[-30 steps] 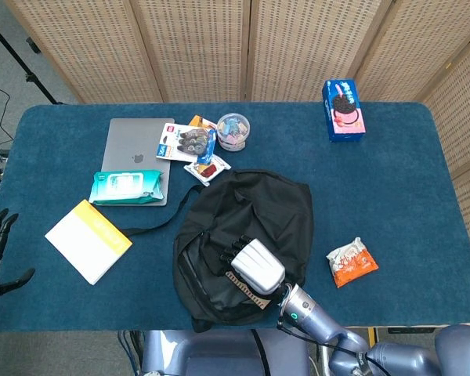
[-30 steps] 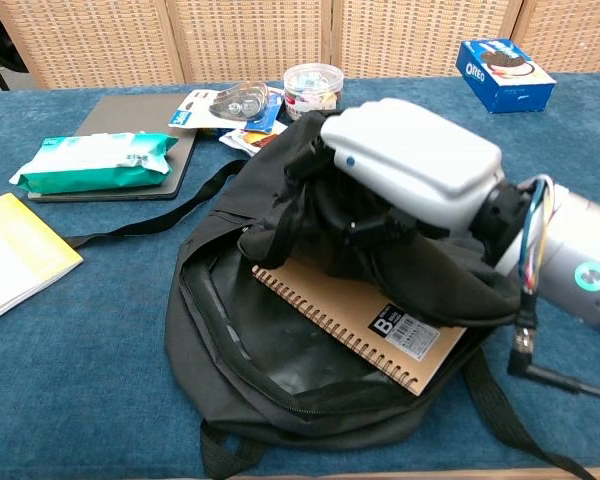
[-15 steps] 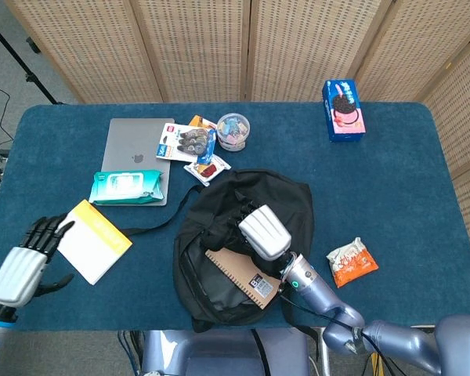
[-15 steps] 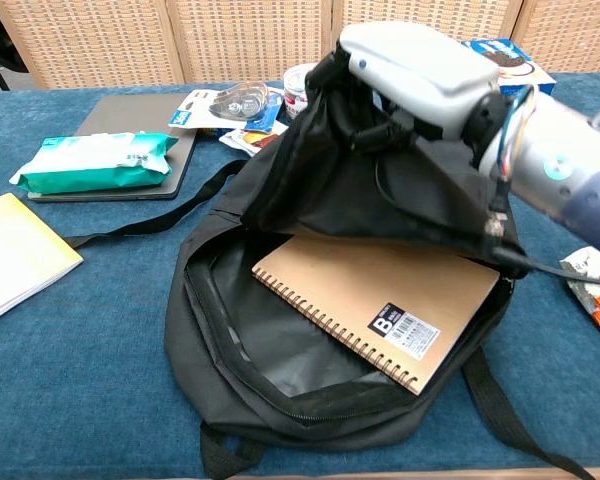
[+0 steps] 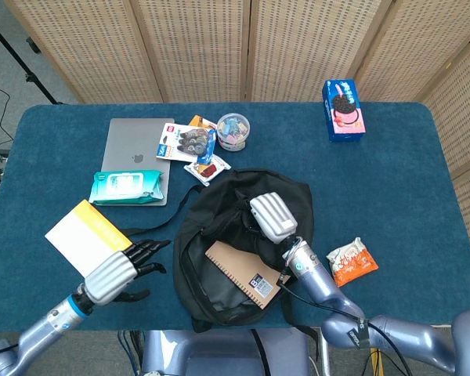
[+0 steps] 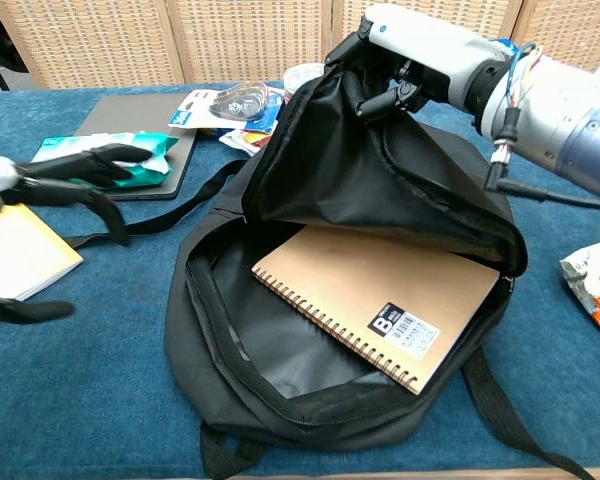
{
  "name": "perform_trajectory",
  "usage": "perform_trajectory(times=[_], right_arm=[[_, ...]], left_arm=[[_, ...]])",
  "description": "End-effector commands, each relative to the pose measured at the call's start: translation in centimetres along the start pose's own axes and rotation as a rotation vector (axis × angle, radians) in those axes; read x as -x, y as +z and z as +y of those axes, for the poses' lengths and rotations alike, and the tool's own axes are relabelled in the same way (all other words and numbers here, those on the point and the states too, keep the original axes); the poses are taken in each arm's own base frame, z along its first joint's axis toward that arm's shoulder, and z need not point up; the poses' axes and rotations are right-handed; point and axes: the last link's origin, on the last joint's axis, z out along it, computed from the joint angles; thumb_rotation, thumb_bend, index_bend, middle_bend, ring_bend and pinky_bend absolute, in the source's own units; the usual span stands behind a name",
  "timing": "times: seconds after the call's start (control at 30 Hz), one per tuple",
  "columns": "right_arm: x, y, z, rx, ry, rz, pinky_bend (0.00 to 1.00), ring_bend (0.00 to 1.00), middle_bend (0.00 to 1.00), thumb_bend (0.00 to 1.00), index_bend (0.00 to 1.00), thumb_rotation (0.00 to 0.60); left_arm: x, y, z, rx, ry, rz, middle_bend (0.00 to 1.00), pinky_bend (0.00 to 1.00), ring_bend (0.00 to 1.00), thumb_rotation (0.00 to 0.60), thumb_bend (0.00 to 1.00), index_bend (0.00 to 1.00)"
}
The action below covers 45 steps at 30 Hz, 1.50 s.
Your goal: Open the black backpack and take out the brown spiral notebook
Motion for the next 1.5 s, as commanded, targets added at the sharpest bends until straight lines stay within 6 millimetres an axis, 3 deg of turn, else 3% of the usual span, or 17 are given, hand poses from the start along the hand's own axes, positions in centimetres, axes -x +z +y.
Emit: perform_trajectory(times=[0.03,0.6,0.93,1.5], right_arm=[[-0.6,0.2,-0.2,0.001,0.008,-0.022,0.53,0.62,0.67,0.8,0.66,0.6],[-1.3,0.4,-0.9,0.004,0.022,-0.099,0.53,0.63,0.68,0.83,0.67,0.6],[-1.7,0.6,-2.0,0.05,0.156,-0.204,0.53,0.63,0.68,0.85,0.67,0.6],[-1.7,1.4,-6.8,0.055,0.355,-0.4,0.54,0.63,0.68,0.88,0.68,0.6]], left_arm=[[1.4,2.4,0.8,0.073,-0.023,0.002,0.08,0.17,0.15,0.6,0.24,0.41],[4.6,9.1,3.7,0.187,-0.067,-0.068,0.12,0.21,0.16,0.6,0.24,0.47],[6.2,12.8,5.6,0.216,-0.069,-0.105,0.14,0.21,0.18,0.6,0.26,0.48],[7.6,16.1,6.9,0.245,-0.037,-0.12,0.14,0.21,0.18,0.6,0.28,0.48]])
